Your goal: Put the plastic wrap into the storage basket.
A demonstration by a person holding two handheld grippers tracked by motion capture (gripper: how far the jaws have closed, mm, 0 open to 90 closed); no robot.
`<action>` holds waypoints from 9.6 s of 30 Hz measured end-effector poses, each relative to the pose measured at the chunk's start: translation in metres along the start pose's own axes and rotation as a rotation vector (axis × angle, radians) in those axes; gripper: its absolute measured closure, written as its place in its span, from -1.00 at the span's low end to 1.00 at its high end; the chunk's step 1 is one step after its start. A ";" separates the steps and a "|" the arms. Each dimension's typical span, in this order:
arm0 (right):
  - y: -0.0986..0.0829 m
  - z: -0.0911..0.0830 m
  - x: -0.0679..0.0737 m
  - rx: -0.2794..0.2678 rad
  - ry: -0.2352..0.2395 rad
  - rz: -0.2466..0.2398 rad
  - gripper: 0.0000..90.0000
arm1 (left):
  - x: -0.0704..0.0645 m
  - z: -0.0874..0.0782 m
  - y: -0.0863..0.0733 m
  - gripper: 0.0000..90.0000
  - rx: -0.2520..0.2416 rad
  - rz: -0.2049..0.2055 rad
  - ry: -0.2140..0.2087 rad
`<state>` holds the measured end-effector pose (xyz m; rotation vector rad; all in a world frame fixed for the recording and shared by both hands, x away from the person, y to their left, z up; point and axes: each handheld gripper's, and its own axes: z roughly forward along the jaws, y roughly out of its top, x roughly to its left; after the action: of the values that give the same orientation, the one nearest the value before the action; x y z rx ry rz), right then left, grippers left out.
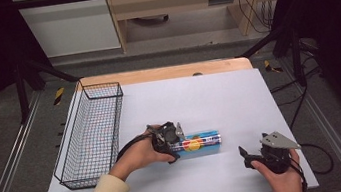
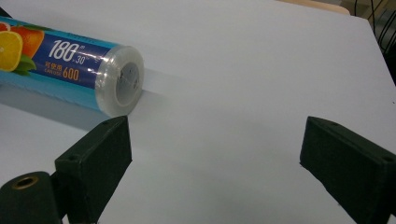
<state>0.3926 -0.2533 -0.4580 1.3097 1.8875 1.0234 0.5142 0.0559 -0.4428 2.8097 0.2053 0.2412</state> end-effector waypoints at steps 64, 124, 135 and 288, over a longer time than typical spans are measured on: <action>0.000 0.000 -0.001 -0.002 0.006 0.003 -0.79 | -0.016 -0.016 0.006 -0.29 -0.020 0.009 0.035; -0.001 -0.001 -0.003 -0.001 0.009 0.030 -0.79 | -0.025 -0.092 0.008 -0.29 -0.153 -0.092 0.157; -0.002 -0.001 -0.004 -0.002 0.006 0.027 -0.79 | -0.027 -0.105 0.004 -0.29 -0.170 -0.119 0.169; 0.003 0.000 0.008 -0.014 0.007 -0.029 -0.77 | -0.020 -0.201 -0.137 -0.29 -0.014 -0.606 0.512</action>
<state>0.3910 -0.2449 -0.4557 1.2686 1.8964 1.0259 0.4408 0.2407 -0.3015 2.4654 1.1278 0.7915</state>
